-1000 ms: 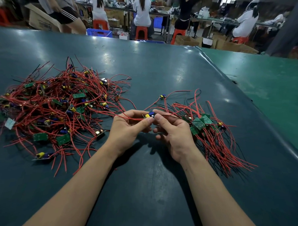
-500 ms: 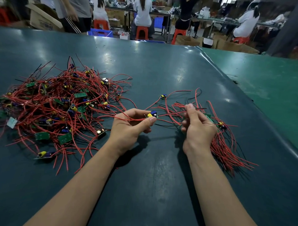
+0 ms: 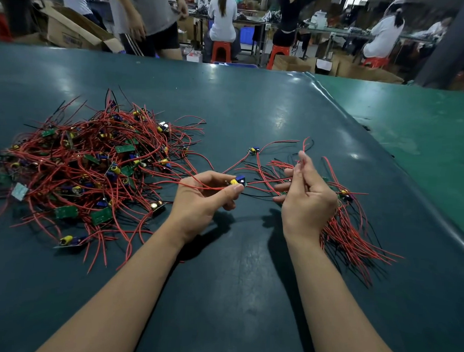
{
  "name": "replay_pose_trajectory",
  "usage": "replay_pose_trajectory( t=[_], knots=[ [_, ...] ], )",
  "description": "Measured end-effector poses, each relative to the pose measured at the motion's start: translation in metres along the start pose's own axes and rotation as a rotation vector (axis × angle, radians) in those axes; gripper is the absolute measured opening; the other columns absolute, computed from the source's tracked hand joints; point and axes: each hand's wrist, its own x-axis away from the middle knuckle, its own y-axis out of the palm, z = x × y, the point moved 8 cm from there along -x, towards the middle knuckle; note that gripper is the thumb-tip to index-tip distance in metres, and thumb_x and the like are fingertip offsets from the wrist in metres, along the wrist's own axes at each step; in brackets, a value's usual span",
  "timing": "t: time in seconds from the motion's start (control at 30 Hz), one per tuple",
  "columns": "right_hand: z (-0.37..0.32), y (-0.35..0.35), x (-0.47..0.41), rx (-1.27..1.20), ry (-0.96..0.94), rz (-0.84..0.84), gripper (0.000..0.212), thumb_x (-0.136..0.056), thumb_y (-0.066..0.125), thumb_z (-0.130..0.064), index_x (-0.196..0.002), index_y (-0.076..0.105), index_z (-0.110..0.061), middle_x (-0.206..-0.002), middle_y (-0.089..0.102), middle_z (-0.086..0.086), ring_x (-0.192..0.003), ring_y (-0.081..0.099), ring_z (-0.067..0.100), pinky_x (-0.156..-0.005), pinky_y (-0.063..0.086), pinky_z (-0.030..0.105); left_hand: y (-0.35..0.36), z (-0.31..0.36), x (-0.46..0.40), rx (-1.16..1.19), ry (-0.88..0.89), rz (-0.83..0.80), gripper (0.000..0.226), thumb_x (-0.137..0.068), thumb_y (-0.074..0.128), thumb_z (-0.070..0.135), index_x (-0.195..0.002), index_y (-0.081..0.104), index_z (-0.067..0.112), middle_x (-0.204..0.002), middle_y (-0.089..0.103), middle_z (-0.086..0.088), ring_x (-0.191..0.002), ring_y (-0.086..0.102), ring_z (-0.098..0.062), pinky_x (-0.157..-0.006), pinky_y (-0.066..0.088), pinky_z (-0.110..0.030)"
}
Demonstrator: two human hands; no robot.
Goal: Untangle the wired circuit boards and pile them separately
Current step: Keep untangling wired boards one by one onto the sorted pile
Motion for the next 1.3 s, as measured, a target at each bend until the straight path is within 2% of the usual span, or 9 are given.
replay_pose_trajectory(
  t=[0.1, 0.2, 0.3, 0.7, 0.83, 1.0, 1.1, 1.2, 1.3],
  knots=[
    [0.015, 0.008, -0.001, -0.220, 0.257, -0.069, 0.033, -0.099, 0.056, -0.013, -0.132, 0.058, -0.008, -0.081, 0.070, 0.002, -0.048, 0.063, 0.013, -0.039, 0.049, 0.023, -0.005, -0.001, -0.001, 0.039, -0.005, 0.037, 0.011, -0.080, 0.072, -0.001, -0.090, 0.070, 0.003, -0.069, 0.069, -0.002, -0.054, 0.059, -0.014, -0.058, 0.053, -0.022],
    [0.025, 0.032, 0.018, -0.335, 0.533, -0.290, 0.026, -0.093, 0.064, -0.027, -0.102, 0.065, -0.002, -0.074, 0.071, 0.007, -0.043, 0.059, 0.014, -0.037, 0.045, 0.022, -0.007, -0.002, -0.002, 0.052, -0.004, 0.058, 0.014, -0.078, 0.073, 0.003, -0.092, 0.070, 0.003, -0.071, 0.070, 0.001, -0.055, 0.061, -0.013, -0.059, 0.053, -0.022],
    [0.022, 0.051, 0.039, -0.300, 0.539, -0.529, 0.016, -0.095, 0.062, -0.019, -0.085, 0.070, -0.009, -0.059, 0.063, 0.003, -0.040, 0.050, 0.011, -0.036, 0.039, 0.018, -0.004, -0.002, -0.001, 0.003, 0.011, 0.027, 0.015, -0.080, 0.073, -0.002, -0.095, 0.070, 0.000, -0.071, 0.071, 0.000, -0.056, 0.060, -0.013, -0.058, 0.052, -0.021],
    [0.018, -0.002, -0.004, -0.360, 0.341, 0.044, 0.038, -0.096, 0.061, -0.016, -0.059, 0.065, -0.018, -0.050, 0.056, -0.006, -0.037, 0.045, 0.008, -0.034, 0.033, 0.017, -0.005, 0.000, -0.003, 0.060, 0.036, 0.051, 0.011, -0.082, 0.071, -0.001, -0.092, 0.071, 0.001, -0.068, 0.068, 0.000, -0.054, 0.057, -0.015, -0.058, 0.051, -0.022],
    [0.020, 0.008, 0.000, -0.305, 0.340, -0.045, 0.027, -0.097, 0.060, -0.016, -0.071, 0.066, -0.012, -0.053, 0.057, -0.003, -0.037, 0.047, 0.009, -0.033, 0.035, 0.018, -0.017, 0.002, -0.004, 0.028, 0.074, 0.175, 0.009, -0.085, 0.070, 0.003, -0.094, 0.069, 0.004, -0.071, 0.068, 0.000, -0.060, 0.062, -0.012, -0.063, 0.052, -0.021],
    [0.035, 0.036, 0.024, -0.103, 0.498, -0.418, 0.029, -0.093, 0.066, -0.019, -0.068, 0.060, -0.007, -0.052, 0.054, 0.004, -0.033, 0.046, 0.009, -0.032, 0.035, 0.018, -0.037, 0.013, -0.005, 0.185, 0.145, 0.375, 0.020, -0.085, 0.070, 0.016, -0.096, 0.056, 0.008, -0.093, 0.070, -0.010, -0.084, 0.066, -0.019, -0.084, 0.052, -0.035],
    [0.030, 0.027, 0.018, 0.086, 0.362, -0.342, 0.045, -0.092, 0.066, -0.036, -0.053, 0.063, -0.014, -0.040, 0.049, -0.002, -0.034, 0.041, 0.012, -0.040, 0.033, 0.019, -0.040, 0.017, -0.007, 0.480, 0.139, 0.331, 0.024, -0.078, 0.070, 0.021, -0.086, 0.048, 0.014, -0.072, 0.071, -0.004, -0.064, 0.069, -0.017, -0.066, 0.057, -0.028],
    [0.025, 0.010, 0.004, 0.096, 0.276, -0.159, 0.051, -0.092, 0.063, -0.044, -0.050, 0.063, -0.015, -0.039, 0.042, -0.005, -0.041, 0.037, 0.015, -0.051, 0.032, 0.026, -0.039, 0.013, -0.010, 0.563, 0.038, 0.300, 0.024, -0.075, 0.068, 0.027, -0.088, 0.053, 0.013, -0.061, 0.058, -0.002, -0.047, 0.055, -0.007, -0.046, 0.046, -0.019],
    [0.025, 0.036, 0.022, -0.122, 0.413, -0.440, 0.037, -0.087, 0.067, -0.048, -0.068, 0.075, -0.017, -0.044, 0.044, -0.005, -0.035, 0.039, 0.011, -0.039, 0.027, 0.017, -0.025, 0.007, -0.010, 0.515, -0.045, 0.196, 0.019, -0.075, 0.067, 0.025, -0.085, 0.060, 0.010, -0.060, 0.055, -0.002, -0.040, 0.048, -0.005, -0.040, 0.038, -0.017]
  ],
)
